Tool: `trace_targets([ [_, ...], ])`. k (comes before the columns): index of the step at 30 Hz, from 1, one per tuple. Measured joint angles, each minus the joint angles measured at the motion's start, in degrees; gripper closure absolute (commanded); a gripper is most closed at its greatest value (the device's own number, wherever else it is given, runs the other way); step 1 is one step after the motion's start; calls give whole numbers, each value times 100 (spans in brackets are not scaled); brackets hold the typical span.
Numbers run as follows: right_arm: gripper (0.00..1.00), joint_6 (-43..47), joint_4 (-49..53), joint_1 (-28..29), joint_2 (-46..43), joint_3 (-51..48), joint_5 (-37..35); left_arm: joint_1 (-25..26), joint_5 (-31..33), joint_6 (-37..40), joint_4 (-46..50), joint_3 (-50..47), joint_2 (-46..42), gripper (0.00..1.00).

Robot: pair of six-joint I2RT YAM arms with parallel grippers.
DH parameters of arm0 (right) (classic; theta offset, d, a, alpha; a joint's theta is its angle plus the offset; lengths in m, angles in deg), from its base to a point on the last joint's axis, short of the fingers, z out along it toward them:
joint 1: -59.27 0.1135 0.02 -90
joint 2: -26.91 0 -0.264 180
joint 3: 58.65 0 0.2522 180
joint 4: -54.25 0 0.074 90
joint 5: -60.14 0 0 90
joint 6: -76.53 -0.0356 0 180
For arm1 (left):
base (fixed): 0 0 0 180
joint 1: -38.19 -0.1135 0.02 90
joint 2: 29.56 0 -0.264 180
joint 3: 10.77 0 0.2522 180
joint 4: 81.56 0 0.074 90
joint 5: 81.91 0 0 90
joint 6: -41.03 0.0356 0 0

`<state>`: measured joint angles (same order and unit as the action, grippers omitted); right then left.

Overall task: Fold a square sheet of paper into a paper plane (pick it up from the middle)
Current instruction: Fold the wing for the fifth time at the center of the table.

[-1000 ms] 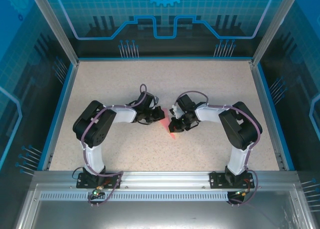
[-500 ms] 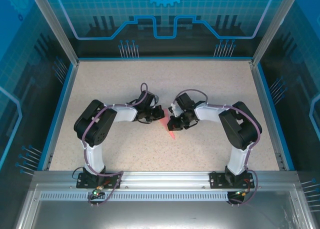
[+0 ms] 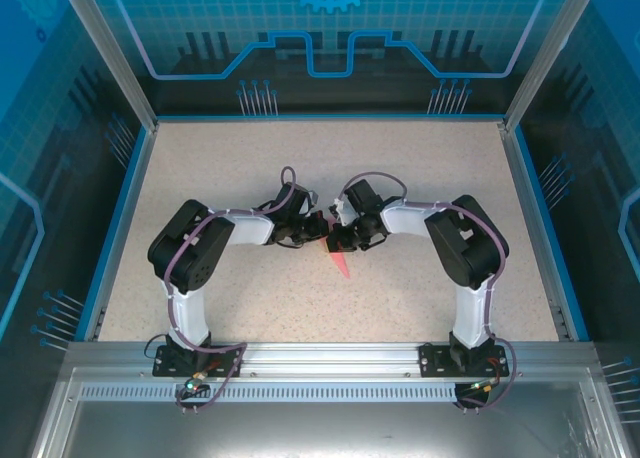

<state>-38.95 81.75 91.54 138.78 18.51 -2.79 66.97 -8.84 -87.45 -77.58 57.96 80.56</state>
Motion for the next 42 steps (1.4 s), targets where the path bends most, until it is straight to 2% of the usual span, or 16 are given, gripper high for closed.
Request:
trace_targets([
  [5, 97, 160, -74, 0, -111, -195, 4, 0, 20, -22, 2, -2, 9, 100],
  [20, 97, 249, -227, -7, -1414, -1912, 61, 11, 22, -109, -92, -44, 20, 100],
  [27, 96, 166, 428, -122, -2055, -2271, -39, 13, 0, -105, 61, 52, 17, 91],
  [29, 90, 133, 568, -234, -2363, -2269, -142, 17, 2, -109, 238, 149, 17, 83],
  [31, 80, 79, 590, -376, -2708, -2243, -271, 31, 0, -98, 457, 280, 7, 75],
  [37, 39, -166, 400, -656, -3261, -1961, -905, 155, 260, -92, 1582, 879, -227, 46],
  [42, 22, -304, 221, -776, -3309, -1910, -1499, 439, 1110, -299, 3064, 1921, -358, 40],
])
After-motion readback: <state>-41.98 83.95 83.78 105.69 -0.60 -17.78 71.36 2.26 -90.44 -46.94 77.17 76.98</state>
